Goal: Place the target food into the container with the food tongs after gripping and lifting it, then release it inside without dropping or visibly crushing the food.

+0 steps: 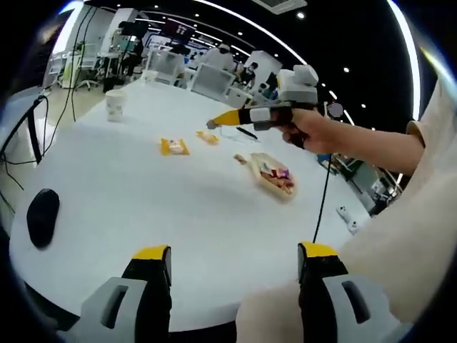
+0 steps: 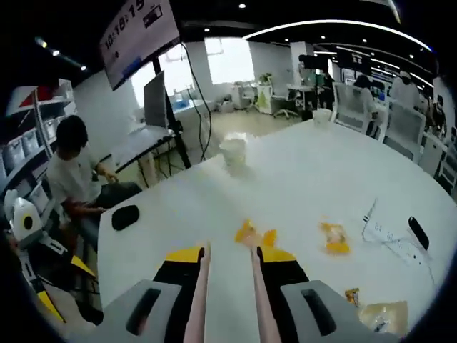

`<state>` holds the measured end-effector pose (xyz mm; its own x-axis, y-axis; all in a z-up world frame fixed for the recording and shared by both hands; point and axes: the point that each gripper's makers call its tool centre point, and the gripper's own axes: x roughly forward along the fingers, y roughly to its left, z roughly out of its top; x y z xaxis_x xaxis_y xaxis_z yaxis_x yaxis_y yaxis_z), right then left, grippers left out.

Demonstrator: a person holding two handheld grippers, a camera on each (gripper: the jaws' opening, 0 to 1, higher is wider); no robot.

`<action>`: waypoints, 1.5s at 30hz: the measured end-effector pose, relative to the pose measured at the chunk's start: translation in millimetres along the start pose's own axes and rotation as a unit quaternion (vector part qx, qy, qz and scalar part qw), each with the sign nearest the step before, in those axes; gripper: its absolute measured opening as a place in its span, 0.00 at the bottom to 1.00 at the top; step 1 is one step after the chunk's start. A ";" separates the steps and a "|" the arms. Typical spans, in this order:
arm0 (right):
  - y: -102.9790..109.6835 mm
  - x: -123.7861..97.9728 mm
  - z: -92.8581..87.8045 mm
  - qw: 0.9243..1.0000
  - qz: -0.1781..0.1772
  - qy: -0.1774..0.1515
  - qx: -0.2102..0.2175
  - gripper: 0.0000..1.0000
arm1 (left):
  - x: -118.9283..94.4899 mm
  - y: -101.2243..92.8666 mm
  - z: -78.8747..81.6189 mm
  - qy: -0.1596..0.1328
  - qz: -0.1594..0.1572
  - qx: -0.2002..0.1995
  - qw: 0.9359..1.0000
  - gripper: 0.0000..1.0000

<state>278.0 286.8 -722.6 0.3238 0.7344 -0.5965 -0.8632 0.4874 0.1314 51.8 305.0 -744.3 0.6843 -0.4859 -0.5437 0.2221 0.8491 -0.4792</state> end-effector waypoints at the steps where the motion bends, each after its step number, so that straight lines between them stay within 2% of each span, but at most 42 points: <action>1: -0.7 3.0 -0.7 1.000 0.002 0.005 -0.007 0.29 | -0.6 1.5 0.3 -0.001 0.002 -0.002 1.000 0.71; 10: -9.6 17.5 0.3 0.998 0.009 0.031 -0.062 0.29 | -0.5 8.7 -3.4 -0.004 0.011 -0.018 1.000 0.71; 12: -11.9 19.7 1.5 0.995 0.010 0.036 -0.095 0.29 | 1.1 9.4 -4.4 -0.003 0.010 -0.020 1.000 0.71; 18: -15.5 24.9 -0.8 0.989 0.016 0.051 -0.135 0.29 | 4.3 9.7 -3.6 -0.004 0.009 -0.024 1.000 0.71; 27: -16.4 33.1 -7.4 0.984 0.034 0.076 -0.155 0.28 | 3.6 15.9 -3.1 -0.008 0.014 -0.031 0.999 0.71; 38: -39.9 56.5 -10.8 0.977 0.032 0.089 -0.190 0.28 | 2.3 22.1 -5.5 -0.011 0.023 -0.044 0.999 0.71; 45: -37.0 65.3 -13.3 0.972 0.035 0.097 -0.210 0.29 | 4.8 21.3 -5.0 -0.012 0.022 -0.048 0.999 0.71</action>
<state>325.9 310.4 -776.9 0.2152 0.6358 -0.7413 -0.9756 0.1744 -0.1336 56.4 319.7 -760.5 0.7081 -0.4423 -0.5504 0.1237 0.8451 -0.5201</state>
